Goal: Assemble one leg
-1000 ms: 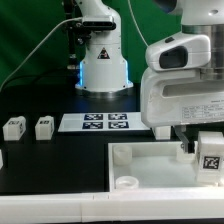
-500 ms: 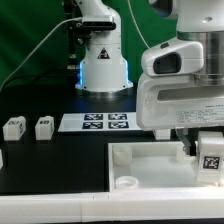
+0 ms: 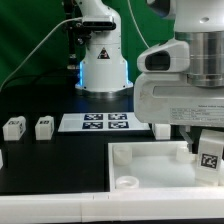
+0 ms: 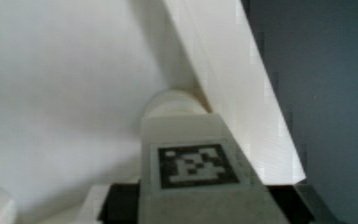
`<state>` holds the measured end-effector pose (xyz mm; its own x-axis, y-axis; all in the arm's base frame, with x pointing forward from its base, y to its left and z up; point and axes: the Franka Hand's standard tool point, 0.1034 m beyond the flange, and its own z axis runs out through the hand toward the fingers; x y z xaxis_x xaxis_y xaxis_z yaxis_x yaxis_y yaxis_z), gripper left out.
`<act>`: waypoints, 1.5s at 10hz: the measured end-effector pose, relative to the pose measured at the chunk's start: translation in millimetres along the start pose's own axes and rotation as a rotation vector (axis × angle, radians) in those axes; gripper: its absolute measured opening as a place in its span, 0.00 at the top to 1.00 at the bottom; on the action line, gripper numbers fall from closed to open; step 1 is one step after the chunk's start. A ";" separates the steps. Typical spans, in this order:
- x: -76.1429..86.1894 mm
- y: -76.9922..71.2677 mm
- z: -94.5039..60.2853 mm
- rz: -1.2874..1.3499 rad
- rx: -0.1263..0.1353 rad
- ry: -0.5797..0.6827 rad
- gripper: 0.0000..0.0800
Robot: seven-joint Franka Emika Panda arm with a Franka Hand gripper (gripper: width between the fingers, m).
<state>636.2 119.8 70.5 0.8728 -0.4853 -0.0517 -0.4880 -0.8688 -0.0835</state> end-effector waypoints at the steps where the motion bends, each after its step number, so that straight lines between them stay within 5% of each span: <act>1: 4.0 2.0 0.0 0.112 0.019 0.026 0.63; 3: 2.5 4.0 0.3 0.341 0.053 0.033 0.63; 6: -1.9 8.6 0.7 0.709 0.165 0.011 0.63; 10: -6.2 4.8 2.9 1.017 0.187 -0.039 0.63; 11: -5.6 3.5 3.7 1.161 0.216 -0.059 0.63; 13: -6.4 2.7 4.0 1.140 0.218 -0.058 0.63; 15: -10.1 2.3 5.8 1.052 0.197 -0.049 0.26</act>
Offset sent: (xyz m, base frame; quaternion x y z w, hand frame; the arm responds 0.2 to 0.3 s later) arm -0.0017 -0.0004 -0.0086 0.0736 0.0014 0.3385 0.9381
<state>626.2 123.3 65.0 0.0144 -0.9728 -0.2313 -0.9910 0.0169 -0.1326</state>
